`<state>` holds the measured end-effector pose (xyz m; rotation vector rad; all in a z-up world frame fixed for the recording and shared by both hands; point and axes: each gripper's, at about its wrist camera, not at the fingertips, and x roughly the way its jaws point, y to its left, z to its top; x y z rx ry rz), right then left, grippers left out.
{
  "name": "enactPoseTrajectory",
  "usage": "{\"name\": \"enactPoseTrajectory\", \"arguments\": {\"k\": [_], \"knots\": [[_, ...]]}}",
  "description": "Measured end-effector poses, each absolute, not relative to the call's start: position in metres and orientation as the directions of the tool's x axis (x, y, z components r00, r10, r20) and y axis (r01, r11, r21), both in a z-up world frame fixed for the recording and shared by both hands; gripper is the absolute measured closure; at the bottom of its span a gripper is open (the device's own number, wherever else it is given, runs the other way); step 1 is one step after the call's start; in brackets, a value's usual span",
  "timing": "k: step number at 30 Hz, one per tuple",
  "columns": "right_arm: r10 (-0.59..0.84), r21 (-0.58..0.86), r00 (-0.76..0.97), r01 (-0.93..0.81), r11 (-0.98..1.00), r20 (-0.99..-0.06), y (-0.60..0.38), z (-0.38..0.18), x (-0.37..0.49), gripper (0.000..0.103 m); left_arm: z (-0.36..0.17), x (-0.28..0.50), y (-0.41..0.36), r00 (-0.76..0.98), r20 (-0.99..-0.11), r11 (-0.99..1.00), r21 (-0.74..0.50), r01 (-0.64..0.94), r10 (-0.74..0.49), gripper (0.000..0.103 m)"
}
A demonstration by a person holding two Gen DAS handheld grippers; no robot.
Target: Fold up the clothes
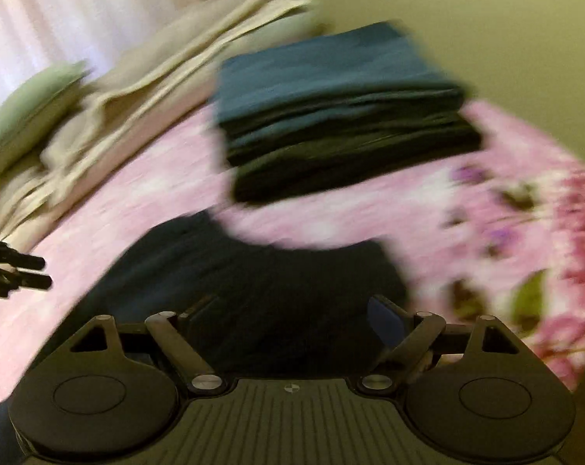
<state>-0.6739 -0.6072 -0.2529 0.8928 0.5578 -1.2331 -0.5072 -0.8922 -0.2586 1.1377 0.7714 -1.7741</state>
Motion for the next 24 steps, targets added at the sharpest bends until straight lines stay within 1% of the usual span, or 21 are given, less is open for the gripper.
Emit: {"name": "enactPoseTrajectory", "arguments": {"k": [2,5,8,10,12,14,15,16,17,18,20,21,22,23,24], "knots": [[-0.480,0.333,0.396,0.918,0.214,-0.783,-0.604,-0.258,-0.635,0.017,-0.267,-0.464,-0.846,-0.135,-0.957,-0.418,-0.016,0.908,-0.257,0.056],[-0.275,0.418,0.574,0.783,0.461,-0.771,-0.600,-0.268,-0.556,0.017,-0.280,-0.412,-0.780,-0.046,-0.988,-0.351,0.008,0.936,-0.145,0.056],[-0.118,0.399,0.629,0.615,0.680,-0.769,-0.591,-0.278,-0.473,0.017,-0.293,-0.376,-0.718,0.012,-0.994,-0.317,0.045,0.947,-0.108,0.052],[-0.045,0.371,0.625,0.517,0.771,-0.779,-0.587,-0.288,-0.425,0.017,-0.306,-0.355,-0.684,0.038,-0.995,-0.310,0.066,0.948,-0.098,0.052],[0.005,0.337,0.604,0.438,0.833,-0.797,-0.583,-0.300,-0.382,0.017,-0.317,-0.341,-0.662,0.038,-0.994,-0.267,0.064,0.962,-0.101,0.064],[0.019,0.294,0.559,0.407,0.865,-0.829,-0.580,-0.314,-0.354,0.018,-0.316,-0.334,-0.650,0.002,-0.989,-0.236,0.038,0.971,-0.148,0.092],[0.023,0.274,0.534,0.397,0.876,-0.845,-0.579,-0.322,-0.342,0.018,-0.312,-0.335,-0.644,-0.006,-0.984,-0.238,0.036,0.971,-0.176,0.099],[0.026,0.255,0.508,0.386,0.886,-0.861,-0.578,-0.329,-0.330,0.018,-0.307,-0.337,-0.638,-0.009,-0.979,-0.248,0.042,0.968,-0.203,0.102],[0.028,0.237,0.483,0.378,0.895,-0.875,-0.578,-0.336,-0.320,0.035,-0.301,-0.338,-0.632,-0.013,-0.973,-0.257,0.048,0.965,-0.230,0.103],[0.026,0.228,0.463,0.388,0.893,-0.886,-0.578,-0.340,-0.320,0.060,-0.296,-0.340,-0.626,-0.017,-0.966,-0.267,0.054,0.962,-0.256,0.103],[0.021,0.212,0.425,0.406,0.889,-0.905,-0.579,-0.346,-0.321,0.062,-0.282,-0.333,-0.615,-0.048,-0.955,-0.253,0.029,0.967,-0.294,0.103],[0.020,0.214,0.425,0.414,0.885,-0.905,-0.578,-0.344,-0.322,0.076,-0.275,-0.329,-0.610,-0.066,-0.948,-0.243,0.013,0.970,-0.311,0.099],[0.010,0.206,0.418,0.427,0.880,-0.908,-0.578,-0.343,-0.323,0.087,-0.270,-0.321,-0.606,-0.073,-0.943,-0.227,0.003,0.974,-0.325,0.091],[-0.006,0.193,0.411,0.442,0.876,-0.911,-0.575,-0.342,-0.324,0.097,-0.267,-0.312,-0.603,-0.075,-0.939,-0.207,-0.004,0.978,-0.336,0.067],[-0.012,0.190,0.412,0.446,0.874,-0.911,-0.573,-0.339,-0.326,0.097,-0.264,-0.303,-0.601,-0.070,-0.935,-0.182,-0.006,0.983,-0.348,0.055]]}}
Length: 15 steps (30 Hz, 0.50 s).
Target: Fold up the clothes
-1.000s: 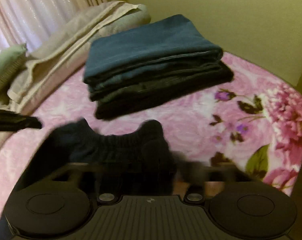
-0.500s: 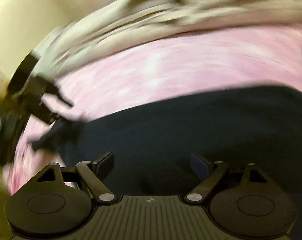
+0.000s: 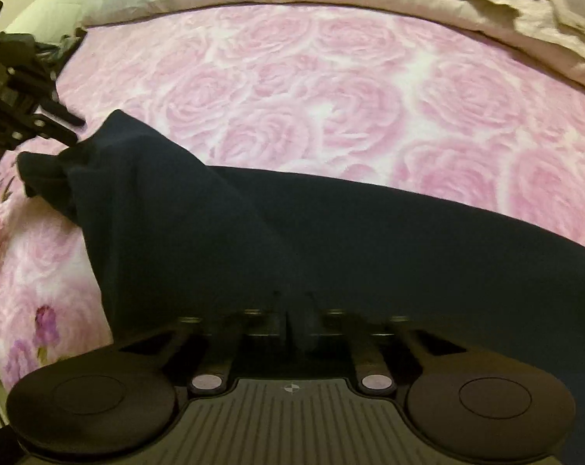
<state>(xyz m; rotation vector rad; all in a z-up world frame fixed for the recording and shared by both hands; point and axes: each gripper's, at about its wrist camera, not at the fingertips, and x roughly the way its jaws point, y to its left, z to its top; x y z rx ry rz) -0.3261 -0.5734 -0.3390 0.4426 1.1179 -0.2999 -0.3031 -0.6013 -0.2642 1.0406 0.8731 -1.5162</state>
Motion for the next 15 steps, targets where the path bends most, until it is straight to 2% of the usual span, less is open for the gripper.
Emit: {"name": "enactPoseTrajectory", "arguments": {"k": [1,4,6,9,11,12,13,14,15], "knots": [[-0.015,0.187,0.413,0.444,0.876,-0.911,-0.571,-0.334,-0.327,0.098,-0.263,-0.294,-0.601,-0.065,-0.931,-0.159,-0.008,0.987,-0.359,0.047],[-0.032,0.151,0.409,0.407,0.901,-0.912,-0.551,-0.324,-0.327,0.099,-0.275,-0.276,-0.611,-0.019,-0.934,-0.153,0.038,0.987,-0.356,0.042],[-0.059,0.117,0.412,0.391,0.913,-0.909,-0.539,-0.314,-0.329,0.099,-0.294,-0.270,-0.622,0.003,-0.943,-0.189,0.070,0.979,-0.333,0.040],[-0.102,0.102,0.421,0.435,0.895,-0.901,-0.524,-0.304,-0.342,0.099,-0.326,-0.267,-0.636,-0.035,-0.965,-0.239,0.029,0.970,-0.261,0.041],[-0.127,0.095,0.420,0.468,0.879,-0.898,-0.514,-0.303,-0.347,0.099,-0.340,-0.271,-0.636,-0.067,-0.973,-0.293,0.001,0.956,-0.221,0.052],[-0.138,0.090,0.417,0.482,0.871,-0.898,-0.510,-0.304,-0.349,0.099,-0.341,-0.274,-0.633,-0.075,-0.972,-0.327,0.003,0.945,-0.224,0.062],[-0.148,0.083,0.409,0.495,0.865,-0.900,-0.506,-0.306,-0.350,0.099,-0.339,-0.277,-0.630,-0.088,-0.971,-0.350,-0.005,0.937,-0.223,0.094],[-0.156,0.077,0.404,0.505,0.860,-0.902,-0.503,-0.306,-0.350,0.099,-0.336,-0.280,-0.627,-0.093,-0.971,-0.364,-0.007,0.931,-0.218,0.103],[-0.165,0.074,0.400,0.518,0.852,-0.902,-0.500,-0.305,-0.351,0.099,-0.326,-0.283,-0.621,-0.088,-0.968,-0.375,0.007,0.927,-0.237,0.103]]}}
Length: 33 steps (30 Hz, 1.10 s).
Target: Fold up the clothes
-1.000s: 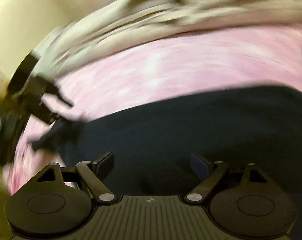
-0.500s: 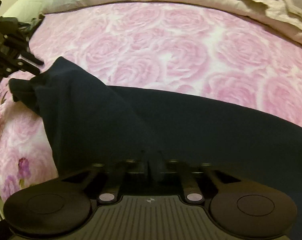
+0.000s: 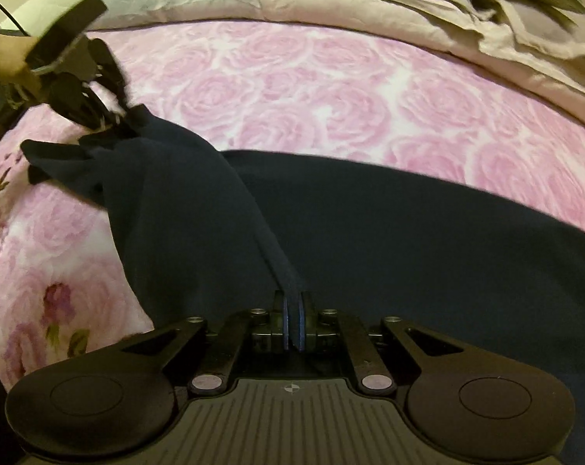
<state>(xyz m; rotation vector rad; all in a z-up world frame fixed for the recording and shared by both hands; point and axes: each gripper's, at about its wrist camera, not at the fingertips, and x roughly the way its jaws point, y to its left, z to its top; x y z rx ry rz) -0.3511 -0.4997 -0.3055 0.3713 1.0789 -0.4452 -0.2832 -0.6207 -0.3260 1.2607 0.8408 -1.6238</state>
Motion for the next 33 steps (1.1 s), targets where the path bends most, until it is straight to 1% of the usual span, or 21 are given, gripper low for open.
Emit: {"name": "enactPoseTrajectory", "arguments": {"k": [3,5,9,12,13,16,17,18,19,20,21,22,24,25,26,27,28,29,31,33], "knots": [[-0.162,0.078,0.399,0.522,0.850,-0.903,-0.487,-0.293,-0.356,0.099,-0.279,-0.290,-0.591,-0.082,-0.943,-0.386,0.051,0.921,-0.322,0.103],[-0.138,0.090,0.403,0.498,0.863,-0.905,-0.475,-0.280,-0.360,0.101,-0.241,-0.291,-0.563,-0.093,-0.932,-0.379,0.051,0.924,-0.352,0.103],[-0.009,0.163,0.407,0.386,0.908,-0.914,-0.432,-0.263,-0.373,0.101,-0.187,-0.300,-0.492,-0.098,-0.945,-0.330,0.012,0.944,-0.313,0.103],[0.104,0.225,0.386,0.282,0.933,-0.916,-0.393,-0.255,-0.381,0.101,-0.175,-0.334,-0.434,-0.124,-0.967,-0.307,-0.051,0.950,-0.224,0.103],[0.132,0.238,0.372,0.257,0.937,-0.919,-0.381,-0.260,-0.383,0.100,-0.176,-0.349,-0.415,-0.133,-0.974,-0.302,-0.073,0.951,-0.185,0.103],[0.196,0.283,0.320,0.252,0.926,-0.927,-0.361,-0.288,-0.388,0.100,-0.206,-0.391,-0.368,-0.154,-0.987,-0.227,-0.140,0.964,-0.045,0.103],[0.213,0.293,0.297,0.258,0.921,-0.931,-0.358,-0.295,-0.390,0.099,-0.218,-0.401,-0.356,-0.149,-0.989,-0.195,-0.148,0.970,0.009,0.101],[0.228,0.302,0.277,0.263,0.916,-0.933,-0.357,-0.302,-0.391,0.088,-0.230,-0.411,-0.344,-0.143,-0.988,-0.165,-0.151,0.975,0.062,0.099],[0.231,0.304,0.271,0.265,0.915,-0.934,-0.357,-0.303,-0.392,0.053,-0.237,-0.417,-0.336,-0.135,-0.987,-0.145,-0.147,0.978,0.090,0.095],[0.229,0.304,0.281,0.260,0.916,-0.932,-0.359,-0.300,-0.393,0.012,-0.241,-0.423,-0.330,-0.126,-0.986,-0.131,-0.139,0.982,0.106,0.092],[0.228,0.309,0.302,0.253,0.917,-0.926,-0.364,-0.295,-0.394,0.007,-0.240,-0.424,-0.329,-0.108,-0.989,-0.118,-0.119,0.986,0.097,0.092],[0.228,0.313,0.323,0.246,0.917,-0.919,-0.369,-0.291,-0.395,0.007,-0.237,-0.425,-0.331,-0.086,-0.993,-0.105,-0.094,0.990,0.078,0.092],[0.214,0.308,0.346,0.246,0.919,-0.913,-0.382,-0.285,-0.390,0.007,-0.229,-0.417,-0.346,-0.022,-1.000,-0.070,-0.022,0.997,0.003,0.081],[0.202,0.300,0.352,0.250,0.921,-0.914,-0.391,-0.284,-0.385,0.007,-0.227,-0.410,-0.355,0.012,-0.999,-0.056,0.014,0.998,-0.038,0.073],[0.185,0.284,0.356,0.249,0.926,-0.916,-0.400,-0.283,-0.379,0.007,-0.226,-0.402,-0.365,0.046,-0.996,-0.044,0.049,0.998,-0.079,0.070],[0.159,0.259,0.363,0.248,0.933,-0.918,-0.408,-0.282,-0.371,0.007,-0.225,-0.394,-0.375,0.080,-0.990,-0.030,0.084,0.996,-0.119,0.070],[0.131,0.234,0.377,0.244,0.941,-0.917,-0.415,-0.282,-0.362,0.007,-0.229,-0.386,-0.385,0.110,-0.982,-0.029,0.116,0.993,-0.152,0.070],[0.100,0.204,0.388,0.238,0.950,-0.916,-0.421,-0.281,-0.352,0.007,-0.236,-0.378,-0.396,0.138,-0.973,-0.034,0.147,0.989,-0.183,0.064],[0.006,0.095,0.398,0.205,0.974,-0.917,-0.432,-0.284,-0.328,0.007,-0.250,-0.362,-0.417,0.193,-0.950,-0.040,0.208,0.977,-0.244,0.054],[-0.084,-0.024,0.405,0.151,0.988,-0.910,-0.441,-0.291,-0.302,0.007,-0.272,-0.349,-0.434,0.236,-0.931,-0.082,0.268,0.960,-0.277,0.054]]}}
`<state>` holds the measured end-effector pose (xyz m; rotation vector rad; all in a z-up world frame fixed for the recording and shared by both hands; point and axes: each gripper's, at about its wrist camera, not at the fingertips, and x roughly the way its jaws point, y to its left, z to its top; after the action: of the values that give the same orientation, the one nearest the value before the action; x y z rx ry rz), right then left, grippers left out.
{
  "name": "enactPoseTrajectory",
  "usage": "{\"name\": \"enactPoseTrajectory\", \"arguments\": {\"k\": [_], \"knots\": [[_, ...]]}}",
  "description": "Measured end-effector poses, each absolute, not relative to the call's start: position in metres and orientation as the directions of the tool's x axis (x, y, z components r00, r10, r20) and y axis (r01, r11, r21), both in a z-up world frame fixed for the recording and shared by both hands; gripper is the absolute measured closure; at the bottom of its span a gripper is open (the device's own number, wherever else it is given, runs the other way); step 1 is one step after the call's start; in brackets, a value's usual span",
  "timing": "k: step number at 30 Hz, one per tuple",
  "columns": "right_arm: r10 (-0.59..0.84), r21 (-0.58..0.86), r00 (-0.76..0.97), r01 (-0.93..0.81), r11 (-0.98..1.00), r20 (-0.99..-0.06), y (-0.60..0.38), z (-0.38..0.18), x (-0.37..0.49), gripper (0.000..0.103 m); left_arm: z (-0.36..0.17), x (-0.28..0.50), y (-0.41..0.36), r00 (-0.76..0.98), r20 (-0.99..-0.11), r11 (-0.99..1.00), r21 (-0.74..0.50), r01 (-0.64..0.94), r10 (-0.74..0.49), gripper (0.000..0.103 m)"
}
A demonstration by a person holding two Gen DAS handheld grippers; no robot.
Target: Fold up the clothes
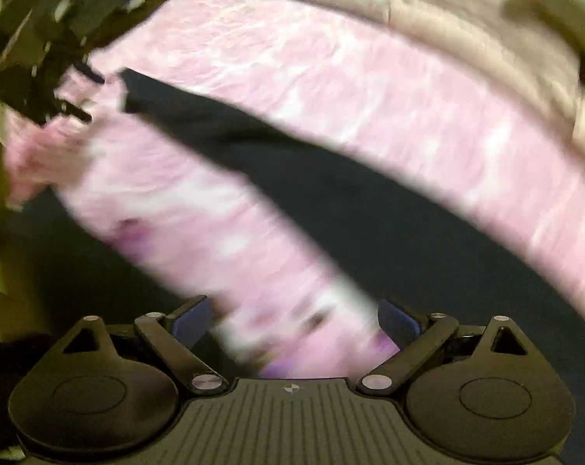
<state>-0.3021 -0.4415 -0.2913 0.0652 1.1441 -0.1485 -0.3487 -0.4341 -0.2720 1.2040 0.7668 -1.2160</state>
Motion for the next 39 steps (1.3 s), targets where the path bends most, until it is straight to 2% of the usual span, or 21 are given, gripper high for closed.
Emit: {"name": "enactPoseTrajectory", "arguments": {"k": [3,5,7,11,14,16,19,21,22,23,25,28,32,34,36,37,38,39], "knots": [[-0.148,-0.152,0.416,0.024,0.988,-0.897,-0.459,-0.313,-0.262,0.007,-0.308,-0.332,-0.449,0.258,-0.924,-0.200,0.320,0.926,-0.280,0.063],[-0.151,-0.198,0.422,-0.068,0.978,-0.894,-0.465,-0.330,-0.231,0.009,-0.315,-0.318,-0.449,0.227,-0.935,-0.208,0.287,0.935,-0.272,0.100],[-0.123,-0.199,0.412,-0.147,0.969,-0.903,-0.475,-0.345,-0.212,0.015,-0.300,-0.297,-0.449,0.131,-0.954,-0.130,0.171,0.977,-0.271,0.102],[-0.050,-0.158,0.346,-0.292,0.943,-0.937,-0.485,-0.358,-0.184,0.015,-0.249,-0.250,-0.450,-0.059,-0.942,0.002,-0.063,0.998,-0.331,0.102],[-0.079,-0.189,0.380,-0.261,0.947,-0.921,-0.501,-0.351,-0.162,0.015,-0.233,-0.209,-0.464,-0.088,-0.936,0.090,-0.126,0.988,-0.342,0.101],[-0.125,-0.200,0.418,-0.140,0.970,-0.900,-0.521,-0.342,-0.149,0.015,-0.231,-0.181,-0.475,-0.081,-0.938,0.157,-0.141,0.978,-0.336,0.097],[-0.197,-0.189,0.443,0.063,0.980,-0.875,-0.547,-0.331,-0.148,0.014,-0.245,-0.153,-0.486,0.100,-0.951,0.256,0.023,0.967,-0.292,0.089],[-0.239,-0.178,0.445,0.177,0.968,-0.863,-0.558,-0.323,-0.158,0.014,-0.249,-0.153,-0.481,0.157,-0.940,0.263,0.076,0.962,-0.302,0.086],[-0.252,-0.170,0.443,0.218,0.961,-0.860,-0.559,-0.320,-0.167,0.014,-0.250,-0.154,-0.478,0.179,-0.933,0.262,0.096,0.960,-0.311,0.080],[-0.259,-0.160,0.435,0.250,0.955,-0.862,-0.557,-0.318,-0.178,0.014,-0.250,-0.162,-0.473,0.187,-0.927,0.233,0.113,0.966,-0.326,0.074],[-0.266,-0.144,0.416,0.303,0.942,-0.870,-0.548,-0.314,-0.201,0.014,-0.252,-0.183,-0.461,0.174,-0.918,0.132,0.135,0.982,-0.355,0.073],[-0.256,-0.115,0.365,0.366,0.924,-0.895,-0.528,-0.318,-0.234,0.014,-0.271,-0.232,-0.441,0.170,-0.921,-0.087,0.213,0.973,-0.351,0.061],[-0.236,-0.091,0.285,0.442,0.892,-0.929,-0.495,-0.328,-0.267,0.014,-0.301,-0.275,-0.436,0.244,-0.893,-0.293,0.366,0.883,-0.378,0.058],[-0.224,-0.079,0.250,0.484,0.872,-0.942,-0.478,-0.334,-0.284,0.014,-0.310,-0.277,-0.449,0.226,-0.886,-0.316,0.367,0.875,-0.405,0.058],[-0.206,-0.056,0.226,0.534,0.844,-0.952,-0.463,-0.339,-0.298,0.014,-0.315,-0.268,-0.464,0.159,-0.906,-0.308,0.292,0.905,-0.392,0.063],[-0.198,-0.043,0.219,0.559,0.828,-0.956,-0.458,-0.340,-0.304,0.014,-0.317,-0.260,-0.473,0.105,-0.923,-0.296,0.224,0.929,-0.370,0.078],[-0.193,-0.035,0.211,0.583,0.812,-0.958,-0.453,-0.341,-0.310,0.014,-0.315,-0.255,-0.480,0.068,-0.933,-0.279,0.174,0.944,-0.352,0.099],[-0.189,-0.028,0.203,0.606,0.795,-0.961,-0.450,-0.342,-0.315,0.014,-0.311,-0.251,-0.485,0.038,-0.941,-0.260,0.132,0.956,-0.338,0.101]]}}
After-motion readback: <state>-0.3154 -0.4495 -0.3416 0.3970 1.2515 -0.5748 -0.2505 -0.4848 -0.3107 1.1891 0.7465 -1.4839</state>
